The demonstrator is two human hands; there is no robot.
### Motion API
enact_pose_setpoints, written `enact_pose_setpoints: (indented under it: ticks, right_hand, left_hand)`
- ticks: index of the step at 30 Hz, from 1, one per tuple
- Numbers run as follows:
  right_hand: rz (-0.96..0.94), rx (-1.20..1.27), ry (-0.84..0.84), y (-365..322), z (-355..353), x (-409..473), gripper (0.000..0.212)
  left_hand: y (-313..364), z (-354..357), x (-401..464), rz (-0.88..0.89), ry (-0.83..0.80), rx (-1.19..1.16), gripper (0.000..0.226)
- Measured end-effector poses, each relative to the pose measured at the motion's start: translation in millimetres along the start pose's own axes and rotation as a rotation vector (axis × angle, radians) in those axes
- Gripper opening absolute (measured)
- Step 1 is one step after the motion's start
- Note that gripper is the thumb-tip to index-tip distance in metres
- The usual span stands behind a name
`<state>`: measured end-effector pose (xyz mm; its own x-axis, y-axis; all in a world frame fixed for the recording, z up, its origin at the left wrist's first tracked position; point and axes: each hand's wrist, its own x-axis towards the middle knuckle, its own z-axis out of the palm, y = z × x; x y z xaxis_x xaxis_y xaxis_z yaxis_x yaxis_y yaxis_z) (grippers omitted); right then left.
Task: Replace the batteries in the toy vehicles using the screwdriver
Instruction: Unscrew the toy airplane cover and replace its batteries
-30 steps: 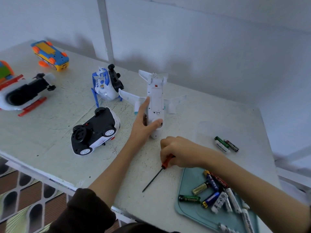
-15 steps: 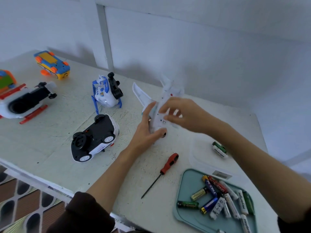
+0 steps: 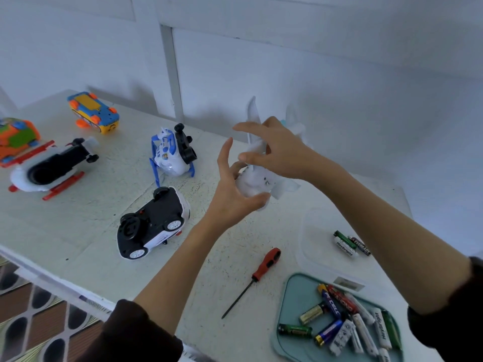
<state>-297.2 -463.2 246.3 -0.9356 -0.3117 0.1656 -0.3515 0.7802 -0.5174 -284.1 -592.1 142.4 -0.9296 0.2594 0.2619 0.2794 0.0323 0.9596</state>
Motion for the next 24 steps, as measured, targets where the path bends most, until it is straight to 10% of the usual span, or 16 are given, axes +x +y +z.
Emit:
enact_pose_setpoints:
  ticks: [11, 24]
  right_hand:
    - [0.085, -0.08, 0.164, -0.3, 2.1, 8.3, 0.052]
    - [0.402, 1.04, 0.487, 84.4, 13.9, -26.1, 0.039]
  left_hand:
    - [-4.6, 6.1, 9.0, 0.039, 0.09, 0.105, 0.113]
    - [-26.2, 11.6, 27.4, -0.36, -0.216, -0.274, 0.161]
